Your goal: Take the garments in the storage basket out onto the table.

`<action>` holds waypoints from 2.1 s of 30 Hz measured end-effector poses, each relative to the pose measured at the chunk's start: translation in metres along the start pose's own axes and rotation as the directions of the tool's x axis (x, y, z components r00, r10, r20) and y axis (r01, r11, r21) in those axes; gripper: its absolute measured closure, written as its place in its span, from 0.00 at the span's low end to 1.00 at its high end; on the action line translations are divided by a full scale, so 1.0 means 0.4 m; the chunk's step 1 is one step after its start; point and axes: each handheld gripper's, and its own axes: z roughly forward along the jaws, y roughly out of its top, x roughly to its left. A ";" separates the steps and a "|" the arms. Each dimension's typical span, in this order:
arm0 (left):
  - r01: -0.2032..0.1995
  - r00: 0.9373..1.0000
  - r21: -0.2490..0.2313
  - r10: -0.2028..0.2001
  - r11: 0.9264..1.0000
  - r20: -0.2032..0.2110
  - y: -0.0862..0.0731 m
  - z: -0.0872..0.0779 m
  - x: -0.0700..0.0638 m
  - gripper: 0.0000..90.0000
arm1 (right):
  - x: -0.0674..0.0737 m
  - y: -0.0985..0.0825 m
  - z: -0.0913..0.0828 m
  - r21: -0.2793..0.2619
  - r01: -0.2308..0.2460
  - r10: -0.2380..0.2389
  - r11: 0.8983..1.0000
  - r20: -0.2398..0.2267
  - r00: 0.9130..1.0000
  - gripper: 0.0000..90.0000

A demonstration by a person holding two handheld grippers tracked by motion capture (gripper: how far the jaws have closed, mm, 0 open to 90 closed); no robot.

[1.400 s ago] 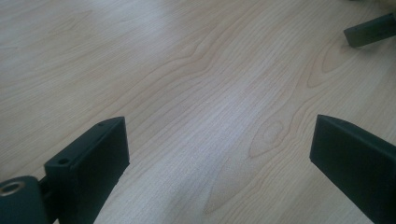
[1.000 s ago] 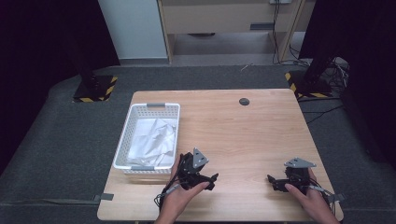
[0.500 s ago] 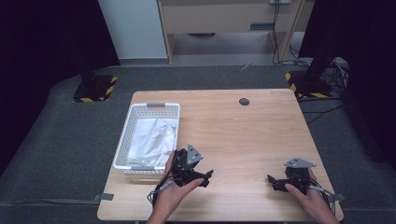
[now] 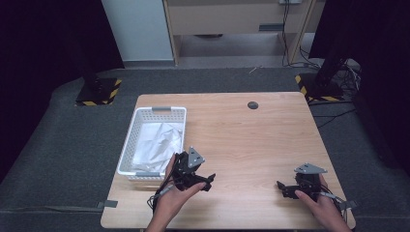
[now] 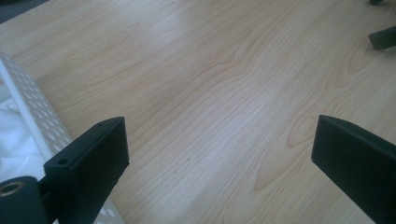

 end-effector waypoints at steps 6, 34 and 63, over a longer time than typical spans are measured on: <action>0.013 1.000 -0.007 -0.013 1.000 -0.014 0.004 -0.015 0.016 0.04 | 0.000 0.000 0.000 0.000 0.000 0.000 1.000 0.000 1.000 0.00; 0.037 0.998 0.005 -0.036 0.999 -0.057 0.021 -0.046 0.109 0.04 | 0.000 0.000 0.001 0.000 0.000 0.000 1.000 0.001 1.000 0.00; 0.056 0.992 0.004 -0.055 0.998 -0.115 0.026 -0.064 0.208 0.04 | 0.000 0.000 0.000 0.000 -0.001 0.001 1.000 0.001 1.000 0.00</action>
